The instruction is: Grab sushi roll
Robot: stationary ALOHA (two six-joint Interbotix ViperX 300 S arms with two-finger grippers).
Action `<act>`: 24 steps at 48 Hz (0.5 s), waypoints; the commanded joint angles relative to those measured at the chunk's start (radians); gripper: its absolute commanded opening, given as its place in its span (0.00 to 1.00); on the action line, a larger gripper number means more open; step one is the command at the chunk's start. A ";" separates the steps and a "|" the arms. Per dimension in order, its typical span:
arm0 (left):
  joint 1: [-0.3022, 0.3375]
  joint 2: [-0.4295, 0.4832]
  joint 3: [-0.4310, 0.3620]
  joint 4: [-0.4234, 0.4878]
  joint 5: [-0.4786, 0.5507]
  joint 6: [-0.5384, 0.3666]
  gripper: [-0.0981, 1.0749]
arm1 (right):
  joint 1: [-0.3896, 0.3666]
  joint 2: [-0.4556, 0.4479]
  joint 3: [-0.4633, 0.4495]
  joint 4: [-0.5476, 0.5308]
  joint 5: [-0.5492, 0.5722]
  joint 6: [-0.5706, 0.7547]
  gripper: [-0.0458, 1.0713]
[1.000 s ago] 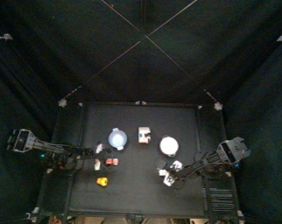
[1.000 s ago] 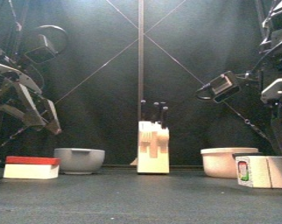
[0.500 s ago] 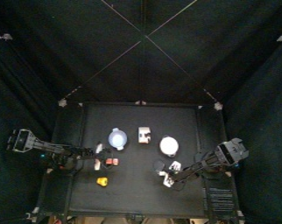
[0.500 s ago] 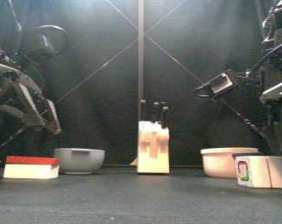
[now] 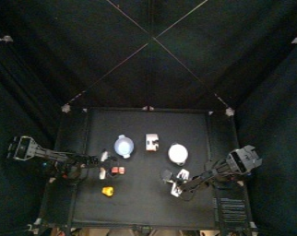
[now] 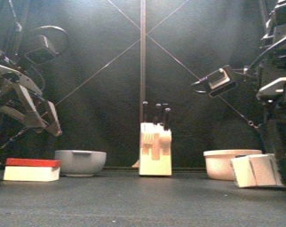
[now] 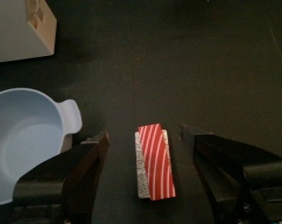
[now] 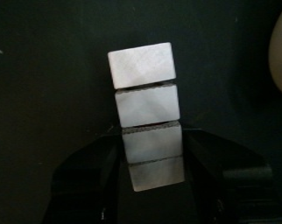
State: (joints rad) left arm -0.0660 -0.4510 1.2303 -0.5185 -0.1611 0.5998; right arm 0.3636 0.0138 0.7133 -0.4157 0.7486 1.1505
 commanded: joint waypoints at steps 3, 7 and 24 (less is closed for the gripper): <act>0.000 -0.002 -0.011 0.000 -0.008 0.000 0.92 | -0.005 -0.074 -0.040 -0.038 0.000 0.002 0.50; 0.000 -0.002 -0.011 0.000 -0.008 0.000 0.92 | -0.008 -0.087 -0.051 -0.055 -0.002 0.003 0.50; 0.000 -0.003 -0.018 0.000 -0.008 0.000 0.92 | -0.028 -0.109 -0.095 -0.058 0.048 0.003 0.49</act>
State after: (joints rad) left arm -0.0660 -0.4510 1.2303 -0.5185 -0.1611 0.5998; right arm 0.3482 -0.0506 0.6504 -0.4725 0.7747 1.1520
